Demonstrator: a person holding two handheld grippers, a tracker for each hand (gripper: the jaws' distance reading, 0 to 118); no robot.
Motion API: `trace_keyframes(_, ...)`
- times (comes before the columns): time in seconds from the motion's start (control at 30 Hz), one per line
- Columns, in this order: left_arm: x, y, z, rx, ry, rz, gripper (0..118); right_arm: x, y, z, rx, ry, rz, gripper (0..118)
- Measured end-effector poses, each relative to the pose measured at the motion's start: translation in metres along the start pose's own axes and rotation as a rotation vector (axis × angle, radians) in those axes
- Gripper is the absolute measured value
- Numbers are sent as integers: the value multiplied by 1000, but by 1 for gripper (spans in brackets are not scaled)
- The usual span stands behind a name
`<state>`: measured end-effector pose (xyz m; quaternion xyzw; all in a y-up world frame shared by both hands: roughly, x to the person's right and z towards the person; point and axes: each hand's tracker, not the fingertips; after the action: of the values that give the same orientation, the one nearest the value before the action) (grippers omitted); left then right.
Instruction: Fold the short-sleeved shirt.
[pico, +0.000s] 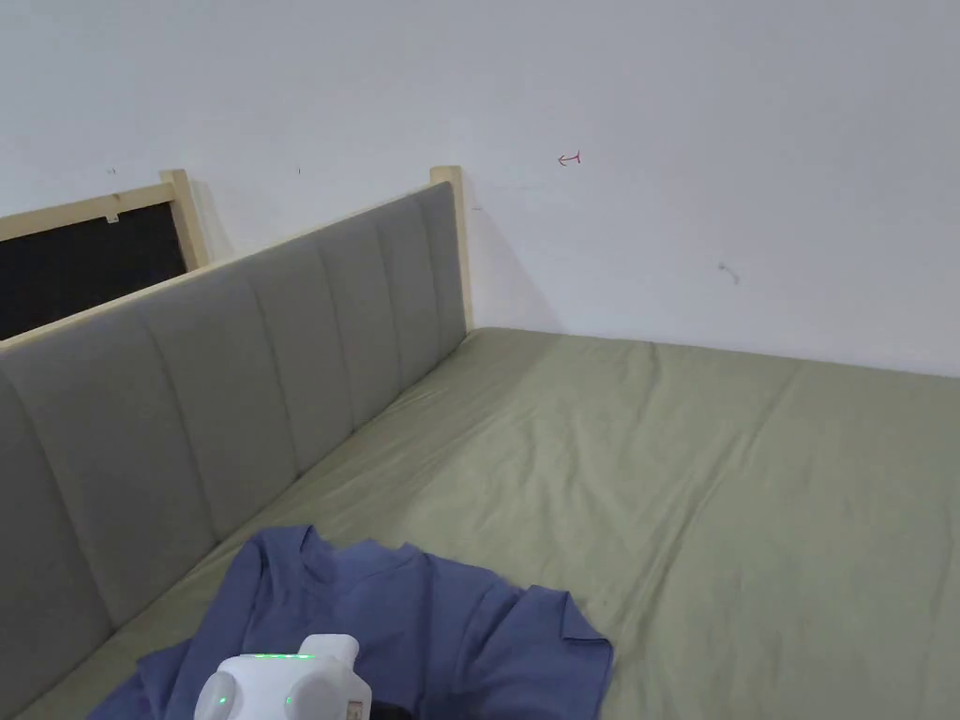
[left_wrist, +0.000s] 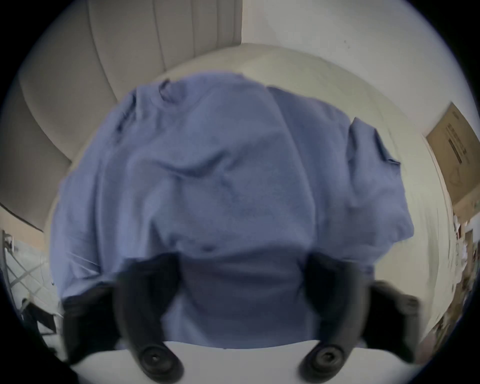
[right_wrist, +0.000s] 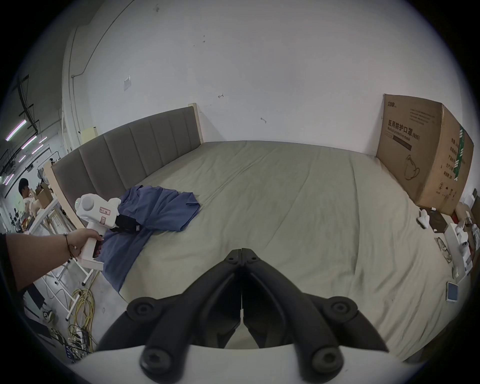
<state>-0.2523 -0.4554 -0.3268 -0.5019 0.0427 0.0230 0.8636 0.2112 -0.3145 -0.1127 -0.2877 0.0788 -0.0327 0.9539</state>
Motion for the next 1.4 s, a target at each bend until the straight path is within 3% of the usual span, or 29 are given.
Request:
trace_keyframes(0.03,-3,-1,10,43,-14,-25,43,1,1,4,2,8,-1,0)
trace_keyframes(0.07,-6,-2,18,67,-34,-36,31,1,1,7,8,13,2,0)
trace_keyframes(0.1,-10,-2,26,54,-41,-32,7,2,2,12,19,11,10,0)
trace_keyframes(0.13,-11,1,39,54,-37,-34,1,3,3,16,29,3,20,0)
trace_keyframes(0.2,-20,13,67,99,-102,-45,1,6,5,25,42,-4,26,0)
trace_keyframes(0.37,-23,38,179,383,-27,-76,1,23,11,54,112,-14,-27,0)
trace_keyframes(0.43,-11,49,232,498,-102,-73,1,31,12,66,148,-7,-57,0)
trace_keyframes(0.6,74,65,341,662,-255,-229,1,47,16,93,210,-57,-85,0)
trace_keyframes(0.8,198,70,401,659,-615,-352,1,77,17,131,288,-125,-130,0)
trace_keyframes(0.9,260,64,395,583,-746,-415,1,94,14,147,318,-179,-135,0)
trace_keyframes(0.97,305,53,381,555,-751,-511,1,108,10,156,329,-225,-149,0)
trace_keyframes(1.07,360,33,341,388,-810,-522,1,127,1,165,317,-273,-189,0)
trace_keyframes(1.23,402,-15,221,-60,-699,-504,1,149,-23,165,286,-314,-203,0)
trace_keyframes(1.33,407,-43,169,-157,-599,-513,2,157,-39,150,209,-343,-207,0)
trace_keyframes(1.4,401,-58,153,-171,-522,-475,15,160,-45,141,169,-346,-223,0)
